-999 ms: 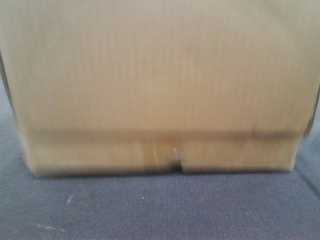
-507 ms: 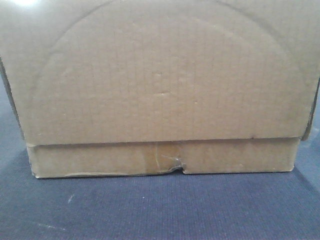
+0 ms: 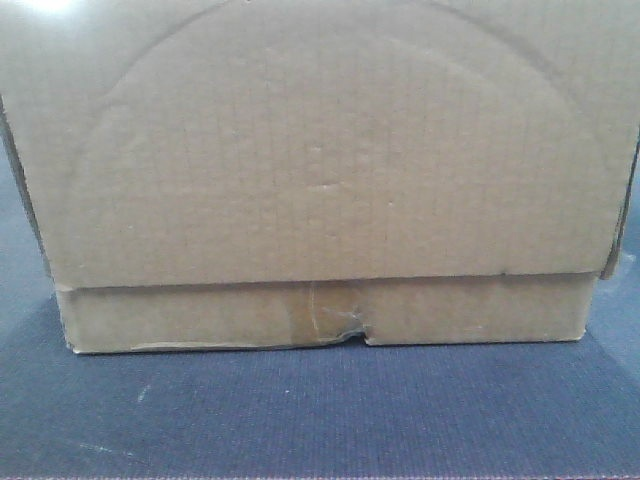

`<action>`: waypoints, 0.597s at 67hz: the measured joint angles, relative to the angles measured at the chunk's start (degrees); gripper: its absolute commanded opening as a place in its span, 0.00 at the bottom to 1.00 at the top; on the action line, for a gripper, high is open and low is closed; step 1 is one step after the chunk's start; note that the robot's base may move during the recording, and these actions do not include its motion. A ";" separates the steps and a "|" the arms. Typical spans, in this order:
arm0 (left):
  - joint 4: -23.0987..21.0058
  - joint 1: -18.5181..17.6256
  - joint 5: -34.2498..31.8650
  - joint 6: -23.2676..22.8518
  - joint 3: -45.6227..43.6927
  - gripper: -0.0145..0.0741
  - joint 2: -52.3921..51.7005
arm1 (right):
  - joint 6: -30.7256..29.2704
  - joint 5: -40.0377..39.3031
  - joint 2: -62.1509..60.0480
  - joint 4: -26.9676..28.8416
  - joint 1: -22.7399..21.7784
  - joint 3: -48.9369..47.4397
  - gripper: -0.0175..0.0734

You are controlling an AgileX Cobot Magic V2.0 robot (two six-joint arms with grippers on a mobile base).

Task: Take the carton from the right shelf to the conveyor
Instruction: 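Open both grippers and withdraw them from the carton walls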

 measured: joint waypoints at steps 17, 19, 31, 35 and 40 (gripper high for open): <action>-0.37 4.00 -13.87 0.00 24.49 0.18 -17.44 | 0.00 -12.20 -11.84 -0.12 -0.15 18.88 0.12; -0.37 4.13 -15.58 0.00 27.94 0.18 -19.40 | 0.00 -13.74 -13.56 -0.12 -0.15 21.01 0.12; -1.27 4.13 -24.54 0.00 42.23 0.18 -30.94 | 0.00 -23.32 -25.35 -0.12 -0.15 33.59 0.12; -1.92 4.13 -26.99 0.00 46.08 0.18 -34.81 | 0.00 -26.95 -29.84 -0.12 -0.15 37.92 0.12; -2.17 4.13 -29.00 0.00 49.27 0.18 -38.58 | 0.00 -30.63 -35.07 -0.12 -0.15 42.68 0.12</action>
